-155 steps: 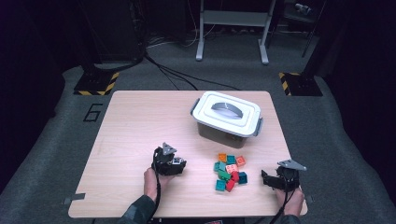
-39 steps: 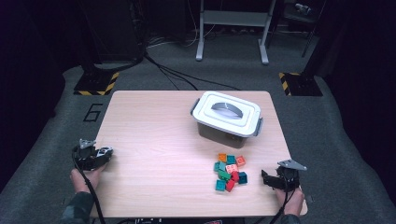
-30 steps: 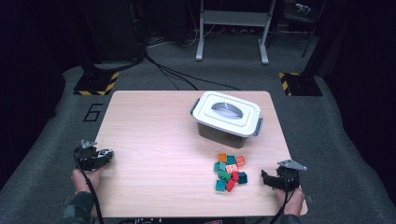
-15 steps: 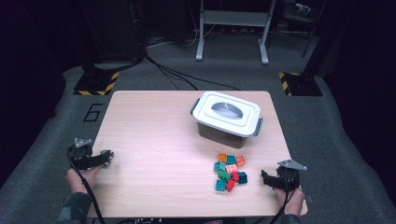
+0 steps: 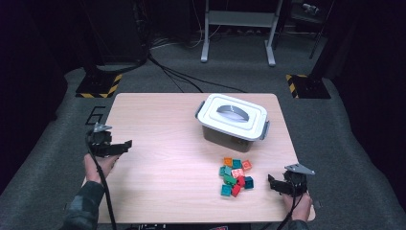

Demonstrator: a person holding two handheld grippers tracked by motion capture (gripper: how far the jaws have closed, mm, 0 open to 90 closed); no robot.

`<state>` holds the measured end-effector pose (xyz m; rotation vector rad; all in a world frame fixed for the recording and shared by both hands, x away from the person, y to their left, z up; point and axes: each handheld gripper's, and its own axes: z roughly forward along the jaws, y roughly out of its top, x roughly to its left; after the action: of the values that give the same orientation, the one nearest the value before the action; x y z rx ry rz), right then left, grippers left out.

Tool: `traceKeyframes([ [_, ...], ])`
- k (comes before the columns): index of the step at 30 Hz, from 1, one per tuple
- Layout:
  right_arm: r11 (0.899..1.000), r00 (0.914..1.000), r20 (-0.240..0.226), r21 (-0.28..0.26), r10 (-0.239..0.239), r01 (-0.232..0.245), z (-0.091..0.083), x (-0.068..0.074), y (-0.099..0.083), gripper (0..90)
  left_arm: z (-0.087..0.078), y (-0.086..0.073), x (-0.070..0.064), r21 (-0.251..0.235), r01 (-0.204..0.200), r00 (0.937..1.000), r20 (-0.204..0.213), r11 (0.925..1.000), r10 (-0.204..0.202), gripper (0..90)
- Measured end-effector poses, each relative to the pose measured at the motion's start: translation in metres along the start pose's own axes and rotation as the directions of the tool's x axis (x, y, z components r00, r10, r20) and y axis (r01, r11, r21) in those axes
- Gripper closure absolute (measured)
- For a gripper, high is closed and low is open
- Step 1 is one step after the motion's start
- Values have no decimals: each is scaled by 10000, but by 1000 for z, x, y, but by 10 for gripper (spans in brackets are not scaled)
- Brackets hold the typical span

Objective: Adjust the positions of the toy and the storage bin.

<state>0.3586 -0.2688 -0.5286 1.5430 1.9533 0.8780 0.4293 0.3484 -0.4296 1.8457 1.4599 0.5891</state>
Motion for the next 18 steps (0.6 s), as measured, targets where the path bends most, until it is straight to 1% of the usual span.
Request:
traceKeyframes([
  [1, 10000, 10000, -2, 1, -3, 3, 0, 0, 0, 140, 5, 9, -12, 67, -221, 9995, 232, 9997, 219, 125],
  [4, 10000, 10000, -1, -1, 0, 0, 0, 0, 0, 140, 15, 21, -31, 238, -728, 9956, 617, 9971, 712, 110],
  [6, 10000, 10000, -3, 1, -5, 5, 0, 0, 0, 140, 20, 29, -43, 245, -1056, 9911, 845, 9941, 1032, 99],
  [8, 10000, 10000, -2, 2, -1, 1, 0, 0, 0, 140, 25, 37, -55, 269, -1349, 9851, 1114, 9905, 1312, 96],
  [9, 10000, 10000, -2, 2, -1, 1, 0, 0, 0, 140, 25, 37, -55, 269, -1349, 9851, 1114, 9905, 1312, 95],
  [10, 10000, 10000, -1, -1, 0, 0, 0, 0, 0, 140, 31, 46, -67, 222, -1514, 9799, 1348, 9882, 1471, 95],
  [11, 10000, 10000, 0, -1, -2, 2, 0, 0, 0, 140, 31, 46, -67, 222, -1514, 9799, 1348, 9882, 1471, 95],
  [12, 10000, 10000, 0, -1, -2, 2, 0, 0, 0, 140, 33, 50, -72, 301, -1657, 9763, 1462, 9857, 1597, 95],
  [13, 10000, 10000, 0, -1, -4, 4, 0, 0, 0, 140, 35, 55, -76, 444, -1957, 9686, 1646, 9796, 1861, 96],
  [14, 10000, 10000, 0, -2, 0, 0, 0, 0, 0, 140, 39, 60, -83, 398, -2010, 9650, 1801, 9788, 1908, 93],
  [15, 10000, 10000, 0, -2, 0, 0, 0, 0, 0, 140, 40, 64, -88, 430, -2147, 9612, 1866, 9757, 2033, 93],
  [17, 10000, 10000, 1, -2, -3, 3, 0, 0, 0, 141, 45, 71, -100, 309, -2238, 9562, 2005, 9741, 2133, 93],
  [18, 10000, 10000, 2, -1, -1, 1, 0, 0, 0, 141, 48, 76, -107, 286, -2359, 9525, 2049, 9714, 2253, 93],
])
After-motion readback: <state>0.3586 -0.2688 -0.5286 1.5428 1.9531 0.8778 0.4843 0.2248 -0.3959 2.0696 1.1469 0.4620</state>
